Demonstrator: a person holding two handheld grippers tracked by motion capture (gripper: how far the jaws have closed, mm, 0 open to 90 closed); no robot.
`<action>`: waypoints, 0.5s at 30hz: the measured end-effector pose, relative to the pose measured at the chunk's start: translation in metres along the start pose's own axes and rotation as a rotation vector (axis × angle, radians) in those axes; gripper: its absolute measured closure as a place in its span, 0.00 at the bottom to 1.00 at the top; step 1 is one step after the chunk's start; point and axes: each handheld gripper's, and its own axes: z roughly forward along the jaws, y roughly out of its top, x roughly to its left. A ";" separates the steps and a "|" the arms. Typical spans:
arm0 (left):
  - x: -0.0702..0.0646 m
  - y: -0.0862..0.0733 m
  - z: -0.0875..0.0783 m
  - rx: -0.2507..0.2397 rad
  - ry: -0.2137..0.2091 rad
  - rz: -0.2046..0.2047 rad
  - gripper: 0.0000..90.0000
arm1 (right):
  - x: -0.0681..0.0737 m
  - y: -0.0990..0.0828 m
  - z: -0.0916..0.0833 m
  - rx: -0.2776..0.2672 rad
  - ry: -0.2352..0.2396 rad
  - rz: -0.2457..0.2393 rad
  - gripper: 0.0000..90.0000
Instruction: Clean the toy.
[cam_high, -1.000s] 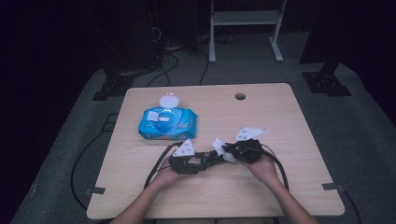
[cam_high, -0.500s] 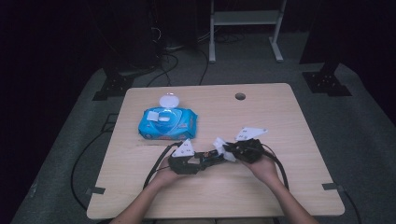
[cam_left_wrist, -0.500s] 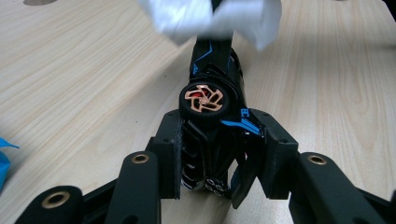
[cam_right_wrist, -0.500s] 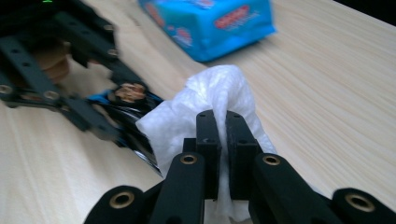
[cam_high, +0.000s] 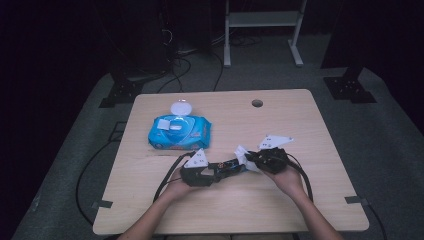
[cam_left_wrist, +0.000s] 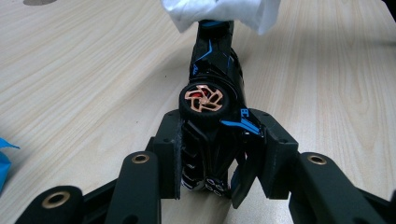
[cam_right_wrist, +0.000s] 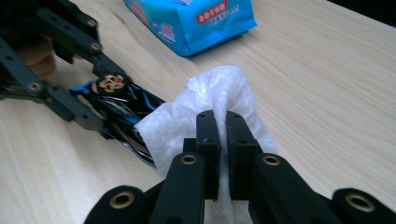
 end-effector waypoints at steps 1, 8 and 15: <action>0.000 0.000 0.000 0.000 0.001 0.003 0.64 | -0.008 -0.003 -0.003 0.009 -0.033 0.020 0.95; 0.001 0.000 0.000 0.000 0.002 -0.001 0.64 | -0.023 -0.010 -0.009 0.019 -0.025 0.091 0.95; 0.002 0.000 0.000 -0.002 0.011 -0.003 0.64 | -0.002 0.001 0.001 0.014 0.009 0.031 0.95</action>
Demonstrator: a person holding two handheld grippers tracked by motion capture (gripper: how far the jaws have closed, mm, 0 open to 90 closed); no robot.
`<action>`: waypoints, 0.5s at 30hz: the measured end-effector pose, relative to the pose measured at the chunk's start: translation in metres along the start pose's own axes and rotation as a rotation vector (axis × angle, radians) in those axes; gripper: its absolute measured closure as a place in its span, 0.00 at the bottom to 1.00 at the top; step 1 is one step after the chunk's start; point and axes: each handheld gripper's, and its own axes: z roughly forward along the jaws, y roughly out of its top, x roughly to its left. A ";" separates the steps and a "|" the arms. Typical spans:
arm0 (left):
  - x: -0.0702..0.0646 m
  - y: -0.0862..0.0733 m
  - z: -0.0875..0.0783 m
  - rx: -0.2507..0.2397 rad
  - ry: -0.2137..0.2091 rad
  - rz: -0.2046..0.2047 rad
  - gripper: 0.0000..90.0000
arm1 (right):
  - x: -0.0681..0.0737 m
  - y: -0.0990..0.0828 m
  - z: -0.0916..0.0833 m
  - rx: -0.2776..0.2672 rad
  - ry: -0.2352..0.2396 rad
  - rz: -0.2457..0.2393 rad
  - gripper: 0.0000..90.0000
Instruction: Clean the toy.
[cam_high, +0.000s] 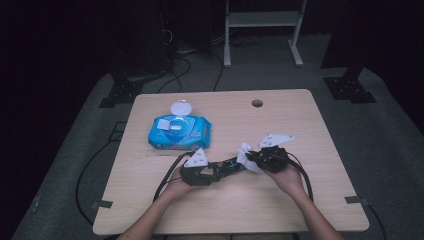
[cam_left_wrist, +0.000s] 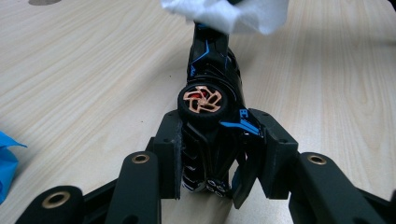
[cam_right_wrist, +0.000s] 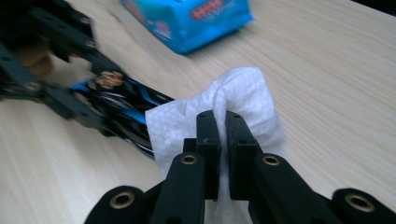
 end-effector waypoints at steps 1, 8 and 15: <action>0.000 0.000 0.000 0.002 0.001 0.003 0.64 | 0.006 0.004 0.004 0.000 0.018 -0.015 0.95; -0.001 0.002 0.002 0.002 0.000 0.012 0.64 | 0.042 0.023 0.034 -0.004 0.159 -0.072 0.95; 0.001 0.002 0.001 0.010 0.005 0.028 0.64 | 0.024 0.024 0.032 0.008 0.110 -0.058 0.95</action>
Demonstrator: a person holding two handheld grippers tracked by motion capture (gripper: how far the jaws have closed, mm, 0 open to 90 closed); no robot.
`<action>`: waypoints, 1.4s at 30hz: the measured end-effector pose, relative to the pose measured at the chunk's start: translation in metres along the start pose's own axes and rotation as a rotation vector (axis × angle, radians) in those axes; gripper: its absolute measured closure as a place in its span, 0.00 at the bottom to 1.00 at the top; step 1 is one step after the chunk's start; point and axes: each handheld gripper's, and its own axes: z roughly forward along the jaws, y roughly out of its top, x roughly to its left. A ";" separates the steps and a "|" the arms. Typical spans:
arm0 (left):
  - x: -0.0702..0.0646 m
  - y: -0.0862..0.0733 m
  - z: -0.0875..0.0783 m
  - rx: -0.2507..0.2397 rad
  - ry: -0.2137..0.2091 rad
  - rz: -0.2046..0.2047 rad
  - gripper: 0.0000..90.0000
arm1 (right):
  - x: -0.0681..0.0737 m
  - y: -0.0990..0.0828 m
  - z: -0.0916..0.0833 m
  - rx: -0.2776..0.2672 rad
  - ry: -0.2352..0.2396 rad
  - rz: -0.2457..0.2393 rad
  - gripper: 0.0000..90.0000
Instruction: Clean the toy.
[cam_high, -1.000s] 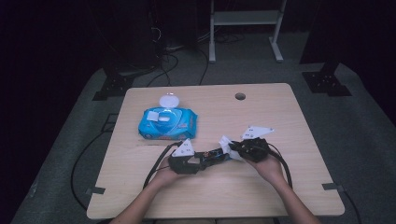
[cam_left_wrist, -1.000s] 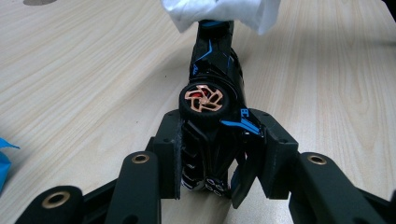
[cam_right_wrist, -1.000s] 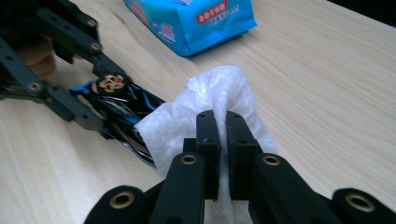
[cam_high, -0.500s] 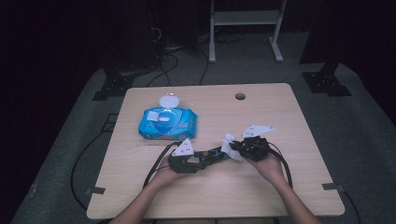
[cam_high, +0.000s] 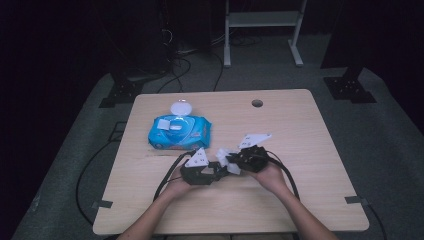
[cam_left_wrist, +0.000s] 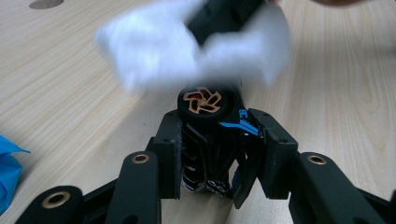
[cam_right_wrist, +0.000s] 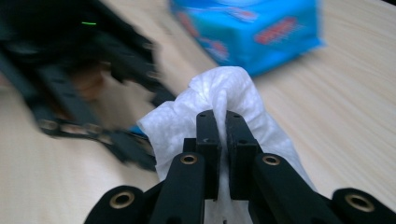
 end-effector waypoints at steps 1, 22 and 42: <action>0.001 0.000 0.000 0.001 0.008 0.005 0.64 | -0.011 -0.005 -0.008 0.002 -0.041 0.014 0.95; -0.003 -0.001 0.004 0.018 -0.018 -0.007 0.47 | 0.000 -0.030 -0.032 -0.016 -0.014 0.010 0.95; -0.012 -0.002 0.003 0.029 -0.018 0.085 0.37 | 0.021 -0.051 -0.037 0.045 -0.001 -0.030 0.95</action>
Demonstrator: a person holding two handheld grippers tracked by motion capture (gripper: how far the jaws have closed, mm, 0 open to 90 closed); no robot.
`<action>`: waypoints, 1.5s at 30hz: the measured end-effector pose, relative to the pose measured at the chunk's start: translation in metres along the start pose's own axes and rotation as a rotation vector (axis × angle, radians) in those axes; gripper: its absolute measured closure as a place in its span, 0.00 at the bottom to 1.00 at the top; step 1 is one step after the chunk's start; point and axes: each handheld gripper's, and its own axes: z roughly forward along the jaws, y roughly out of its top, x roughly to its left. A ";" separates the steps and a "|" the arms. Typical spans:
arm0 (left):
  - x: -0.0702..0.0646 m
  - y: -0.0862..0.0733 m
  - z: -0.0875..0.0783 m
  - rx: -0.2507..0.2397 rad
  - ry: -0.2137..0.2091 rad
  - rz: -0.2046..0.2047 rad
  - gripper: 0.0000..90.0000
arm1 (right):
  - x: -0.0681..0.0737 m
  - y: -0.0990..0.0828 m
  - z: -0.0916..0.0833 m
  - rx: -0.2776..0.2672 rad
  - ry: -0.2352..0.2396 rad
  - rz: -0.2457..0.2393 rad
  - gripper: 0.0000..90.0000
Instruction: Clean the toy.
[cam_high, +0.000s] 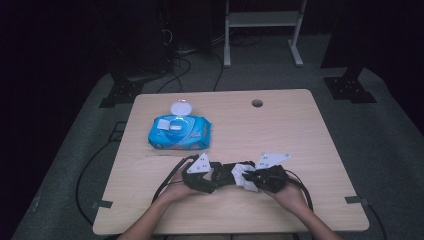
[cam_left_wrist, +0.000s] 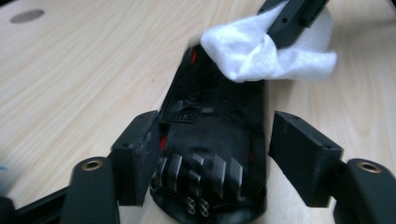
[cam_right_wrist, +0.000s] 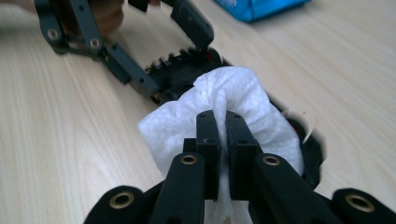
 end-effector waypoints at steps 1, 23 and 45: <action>0.000 -0.001 0.000 -0.004 0.003 0.008 0.36 | -0.001 -0.001 0.002 0.009 0.002 0.001 0.95; 0.004 -0.003 0.009 0.048 -0.014 -0.053 0.14 | -0.011 0.002 0.019 0.009 0.025 0.060 0.95; 0.005 -0.004 0.012 0.095 0.008 -0.022 0.26 | 0.001 0.025 0.050 -0.018 0.168 0.035 0.95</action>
